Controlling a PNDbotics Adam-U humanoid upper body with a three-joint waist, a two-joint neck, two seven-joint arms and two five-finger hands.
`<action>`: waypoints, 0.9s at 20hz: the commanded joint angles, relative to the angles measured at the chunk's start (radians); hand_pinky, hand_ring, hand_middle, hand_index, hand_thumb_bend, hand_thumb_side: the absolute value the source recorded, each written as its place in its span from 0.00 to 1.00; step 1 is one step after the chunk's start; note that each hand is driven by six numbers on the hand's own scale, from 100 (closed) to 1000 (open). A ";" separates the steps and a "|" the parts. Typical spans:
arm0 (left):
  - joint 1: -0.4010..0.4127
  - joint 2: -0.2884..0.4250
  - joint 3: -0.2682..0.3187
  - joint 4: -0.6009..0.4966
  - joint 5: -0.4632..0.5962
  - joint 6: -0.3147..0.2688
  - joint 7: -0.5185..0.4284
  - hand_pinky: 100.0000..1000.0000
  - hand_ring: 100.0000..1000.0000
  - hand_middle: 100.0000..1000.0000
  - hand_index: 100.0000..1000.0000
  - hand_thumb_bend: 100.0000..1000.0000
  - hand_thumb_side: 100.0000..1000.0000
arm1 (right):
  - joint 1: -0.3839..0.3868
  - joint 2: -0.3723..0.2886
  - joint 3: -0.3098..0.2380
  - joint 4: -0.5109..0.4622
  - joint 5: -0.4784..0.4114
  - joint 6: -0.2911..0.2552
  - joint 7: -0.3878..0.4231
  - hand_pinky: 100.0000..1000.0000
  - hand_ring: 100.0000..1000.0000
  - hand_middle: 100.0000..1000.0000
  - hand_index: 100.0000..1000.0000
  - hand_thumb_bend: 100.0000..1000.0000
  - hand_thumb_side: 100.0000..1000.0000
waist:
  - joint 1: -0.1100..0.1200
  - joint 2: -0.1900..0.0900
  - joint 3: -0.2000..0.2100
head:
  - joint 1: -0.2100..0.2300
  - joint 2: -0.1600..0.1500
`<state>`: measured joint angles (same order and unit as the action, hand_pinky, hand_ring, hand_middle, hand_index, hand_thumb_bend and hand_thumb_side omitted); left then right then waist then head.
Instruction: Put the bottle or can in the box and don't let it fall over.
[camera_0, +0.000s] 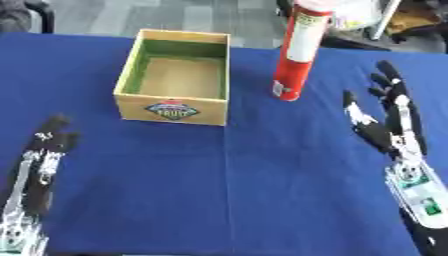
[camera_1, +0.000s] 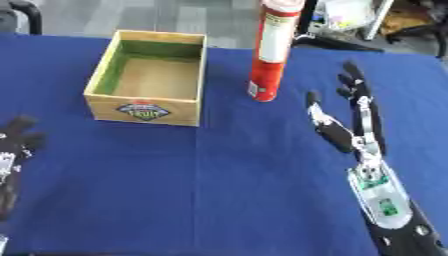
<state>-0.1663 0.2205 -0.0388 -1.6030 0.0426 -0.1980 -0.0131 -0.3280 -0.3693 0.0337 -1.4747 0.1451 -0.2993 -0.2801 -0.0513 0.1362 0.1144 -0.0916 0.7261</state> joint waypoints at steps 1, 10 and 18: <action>-0.009 0.012 0.001 -0.014 0.002 -0.001 -0.005 0.84 0.78 0.84 0.94 0.37 0.73 | -0.038 -0.060 0.017 0.009 -0.033 -0.003 0.024 0.86 0.95 0.97 1.00 0.28 0.31 | 0.005 -0.017 0.002 | -0.006 -0.005; -0.010 0.012 -0.002 -0.014 0.003 0.000 -0.008 0.84 0.78 0.84 0.94 0.37 0.73 | -0.146 -0.121 0.066 0.071 -0.121 -0.009 0.086 0.87 0.96 0.98 1.00 0.30 0.29 | 0.010 -0.017 0.006 | -0.010 -0.004; -0.011 0.010 -0.003 -0.014 0.004 0.000 -0.010 0.84 0.79 0.84 0.94 0.37 0.73 | -0.222 -0.124 0.097 0.135 -0.177 -0.018 0.117 0.87 0.95 0.97 1.00 0.29 0.30 | 0.015 -0.017 0.012 | -0.015 -0.005</action>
<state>-0.1664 0.2205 -0.0399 -1.6030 0.0430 -0.1965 -0.0202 -0.5312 -0.4638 0.1317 -1.3402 -0.0192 -0.3139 -0.1689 -0.0391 0.1362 0.1254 -0.1038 0.7264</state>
